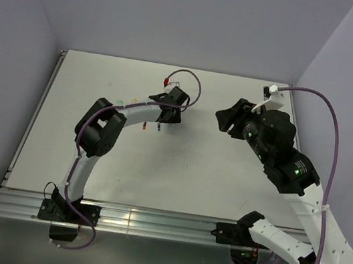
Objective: Insert the pens into the pen caps
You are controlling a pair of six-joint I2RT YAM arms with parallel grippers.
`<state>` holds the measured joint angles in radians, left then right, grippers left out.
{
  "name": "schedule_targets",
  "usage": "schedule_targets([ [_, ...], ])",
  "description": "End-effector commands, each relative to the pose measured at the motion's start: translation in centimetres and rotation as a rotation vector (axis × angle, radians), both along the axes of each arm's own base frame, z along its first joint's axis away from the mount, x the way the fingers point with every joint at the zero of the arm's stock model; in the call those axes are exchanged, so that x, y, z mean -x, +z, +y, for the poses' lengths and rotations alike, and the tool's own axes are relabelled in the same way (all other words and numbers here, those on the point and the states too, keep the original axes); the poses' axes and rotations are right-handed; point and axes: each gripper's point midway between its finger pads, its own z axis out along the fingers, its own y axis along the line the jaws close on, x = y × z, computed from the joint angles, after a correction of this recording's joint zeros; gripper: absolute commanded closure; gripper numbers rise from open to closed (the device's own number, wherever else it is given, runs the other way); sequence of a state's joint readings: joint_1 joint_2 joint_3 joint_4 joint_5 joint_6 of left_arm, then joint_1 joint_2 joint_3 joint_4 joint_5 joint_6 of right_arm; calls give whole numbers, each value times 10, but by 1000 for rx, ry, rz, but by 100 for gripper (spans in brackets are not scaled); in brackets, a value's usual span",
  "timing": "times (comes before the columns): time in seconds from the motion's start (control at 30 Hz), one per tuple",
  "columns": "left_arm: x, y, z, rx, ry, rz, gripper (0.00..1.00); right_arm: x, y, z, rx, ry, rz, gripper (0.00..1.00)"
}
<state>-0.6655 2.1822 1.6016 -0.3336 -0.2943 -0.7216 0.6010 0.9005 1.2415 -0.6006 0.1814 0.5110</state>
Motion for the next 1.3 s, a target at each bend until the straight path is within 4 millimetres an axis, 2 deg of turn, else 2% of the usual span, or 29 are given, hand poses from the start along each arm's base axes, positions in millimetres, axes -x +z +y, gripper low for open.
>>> schedule_targets([
  [0.0,0,13,-2,8,3,-31,60,1,3,-3,-2,-3,-17,39],
  [0.1,1,20,-1,15,2,-41,52,0,2,-4,4,-7,-13,39],
  [0.2,2,33,-1,28,-7,-60,51,0,3,-5,5,-11,-15,39],
  [0.3,1,56,0,36,-15,-91,50,-1,4,-5,10,-13,-16,39],
  [0.33,-1,71,2,37,-11,-110,50,-1,4,-6,11,-18,-15,39],
  [0.4,0,88,3,36,-18,-130,50,-2,6,-6,15,-18,-20,39],
  [0.43,1,109,4,48,-26,-152,50,-2,8,-7,12,-19,-25,39],
  [0.5,5,134,4,63,-48,-185,50,-2,10,-8,16,-22,-29,38],
  [0.53,7,164,6,89,-53,-224,50,-3,10,-7,19,-23,-33,38],
  [0.57,14,176,8,93,-71,-226,50,-4,11,-9,29,-29,-39,38],
  [0.6,21,208,14,110,-94,-274,50,-5,10,-10,36,-35,-40,38],
  [0.7,39,247,34,90,-132,-345,47,-8,11,-18,63,-65,-58,37],
  [0.73,51,270,47,103,-134,-393,46,-9,12,-18,60,-66,-66,36],
  [0.8,68,294,73,76,-134,-454,45,-8,13,-17,62,-54,-80,36],
  [0.87,77,303,97,38,-106,-488,45,-8,10,-17,71,-46,-85,34],
  [0.9,87,325,120,25,-61,-562,44,-8,8,-16,72,-45,-86,33],
  [0.93,91,317,130,11,-40,-573,43,-8,6,-16,74,-45,-86,33],
  [0.97,96,321,140,11,-20,-596,42,-9,5,-17,78,-48,-89,32],
  [1.0,107,338,158,32,20,-649,42,-9,5,-18,80,-51,-93,31],
  [1.03,110,332,164,33,32,-665,42,-10,2,-17,84,-49,-95,30],
  [1.1,124,333,179,42,51,-714,41,-11,2,-17,88,-48,-101,29],
  [1.27,135,342,192,44,68,-768,42,-12,1,-19,102,-52,-107,27],
])
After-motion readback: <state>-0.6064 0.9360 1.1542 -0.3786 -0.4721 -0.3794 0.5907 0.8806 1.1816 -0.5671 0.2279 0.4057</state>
